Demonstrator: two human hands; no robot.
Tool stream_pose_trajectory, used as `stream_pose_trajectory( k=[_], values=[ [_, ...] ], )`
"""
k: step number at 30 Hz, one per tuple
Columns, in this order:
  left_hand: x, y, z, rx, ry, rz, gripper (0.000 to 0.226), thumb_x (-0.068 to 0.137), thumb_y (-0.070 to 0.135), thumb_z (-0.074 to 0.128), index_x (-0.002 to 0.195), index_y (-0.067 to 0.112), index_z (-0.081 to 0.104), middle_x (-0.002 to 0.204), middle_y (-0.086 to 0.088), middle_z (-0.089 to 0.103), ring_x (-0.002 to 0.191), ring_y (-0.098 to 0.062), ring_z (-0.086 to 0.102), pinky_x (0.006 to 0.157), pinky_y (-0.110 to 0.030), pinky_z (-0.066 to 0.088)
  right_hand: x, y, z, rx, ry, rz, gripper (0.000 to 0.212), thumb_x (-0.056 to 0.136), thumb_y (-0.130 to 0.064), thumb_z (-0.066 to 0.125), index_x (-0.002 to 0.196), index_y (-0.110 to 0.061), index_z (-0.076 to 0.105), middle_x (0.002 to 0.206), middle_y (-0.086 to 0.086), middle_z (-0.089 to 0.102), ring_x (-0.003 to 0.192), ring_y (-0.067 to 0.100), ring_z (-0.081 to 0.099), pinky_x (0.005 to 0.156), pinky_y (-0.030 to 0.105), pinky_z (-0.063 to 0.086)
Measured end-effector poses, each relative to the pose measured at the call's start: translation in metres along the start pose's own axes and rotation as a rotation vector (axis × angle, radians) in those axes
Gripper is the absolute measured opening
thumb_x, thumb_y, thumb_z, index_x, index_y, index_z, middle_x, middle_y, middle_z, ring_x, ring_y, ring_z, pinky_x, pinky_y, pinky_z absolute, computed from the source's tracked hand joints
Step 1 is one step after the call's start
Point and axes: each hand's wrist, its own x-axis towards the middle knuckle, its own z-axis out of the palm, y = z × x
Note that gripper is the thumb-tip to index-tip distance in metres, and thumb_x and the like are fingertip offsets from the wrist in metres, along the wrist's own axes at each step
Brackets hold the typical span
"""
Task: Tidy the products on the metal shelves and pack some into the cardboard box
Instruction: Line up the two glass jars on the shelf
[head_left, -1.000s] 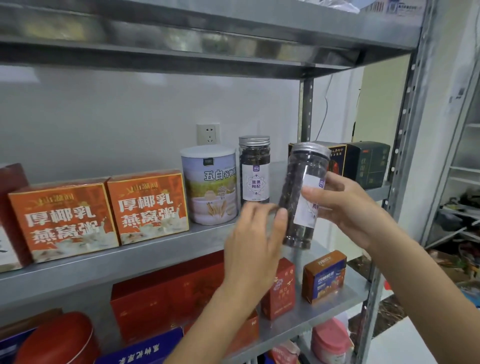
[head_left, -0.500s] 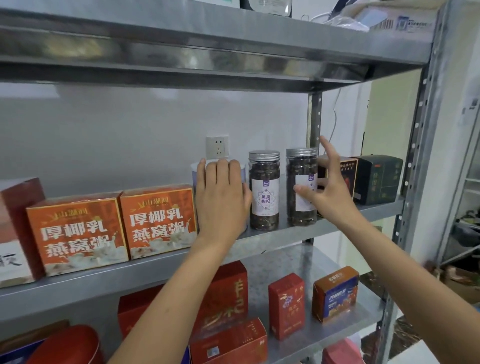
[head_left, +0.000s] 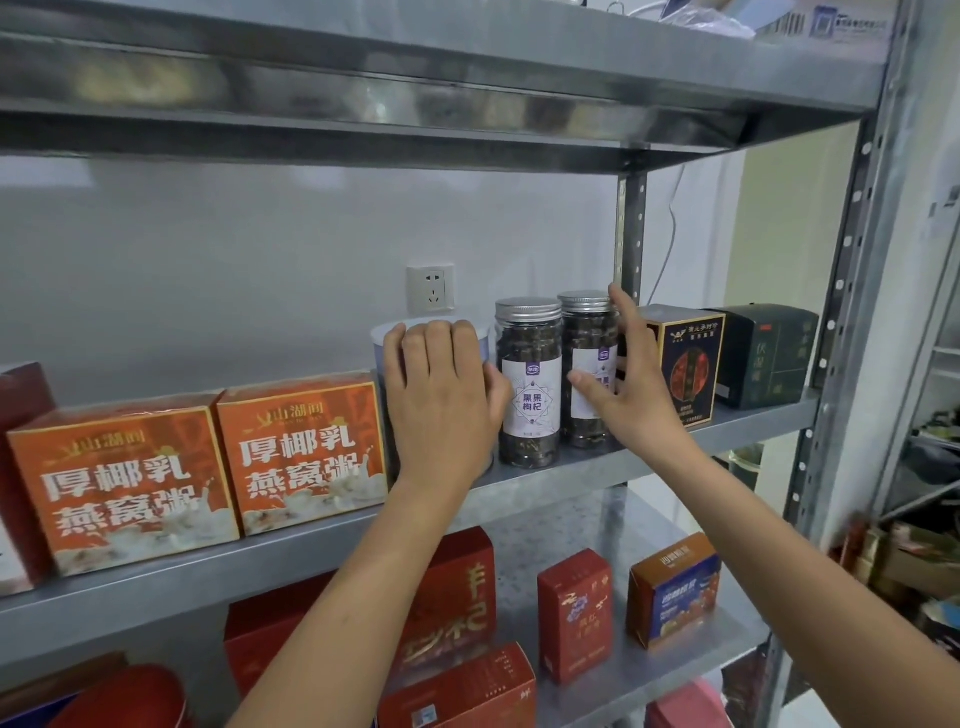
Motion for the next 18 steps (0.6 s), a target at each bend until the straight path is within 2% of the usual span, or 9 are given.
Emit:
stream_pose_trajectory(
  k=[8, 10, 15, 18],
  values=[
    [0.000, -0.001, 0.001, -0.011, 0.001, -0.012, 0.029, 0.083, 0.023, 0.057, 0.104, 0.003, 0.057, 0.096, -0.016, 0.058, 0.094, -0.029, 0.040, 0.102, -0.044, 0.032, 0.002, 0.005, -0.004, 0.010, -0.047, -0.015, 0.090, 0.087, -0.008, 0.069, 0.150, -0.039, 0.013, 0.141, -0.018, 0.024, 0.138, 0.006, 0.027, 0.113, 0.049, 0.034],
    [0.000, -0.001, 0.001, -0.011, -0.001, -0.012, 0.030, 0.082, 0.023, 0.057, 0.104, 0.003, 0.058, 0.096, -0.016, 0.058, 0.094, -0.028, 0.040, 0.102, -0.044, 0.032, 0.002, 0.006, -0.005, 0.007, -0.049, -0.022, 0.089, 0.087, -0.008, 0.069, 0.150, -0.038, 0.013, 0.141, -0.019, 0.023, 0.135, 0.001, 0.024, 0.114, 0.049, 0.034],
    [-0.001, 0.000, 0.001, -0.003, -0.003, -0.008, 0.029, 0.083, 0.024, 0.055, 0.104, 0.003, 0.057, 0.096, -0.016, 0.058, 0.095, -0.029, 0.040, 0.102, -0.045, 0.033, 0.003, 0.012, -0.008, 0.030, -0.070, -0.021, 0.091, 0.087, -0.011, 0.069, 0.149, -0.044, 0.012, 0.141, -0.017, 0.026, 0.139, 0.012, 0.030, 0.110, 0.052, 0.038],
    [-0.001, 0.000, 0.000, 0.001, -0.012, -0.005, 0.030, 0.084, 0.024, 0.054, 0.104, 0.003, 0.056, 0.097, -0.016, 0.058, 0.095, -0.029, 0.041, 0.102, -0.045, 0.033, 0.002, 0.012, -0.007, 0.041, -0.071, -0.019, 0.091, 0.087, -0.011, 0.069, 0.149, -0.043, 0.012, 0.140, -0.017, 0.024, 0.137, 0.007, 0.029, 0.111, 0.051, 0.037]
  ],
)
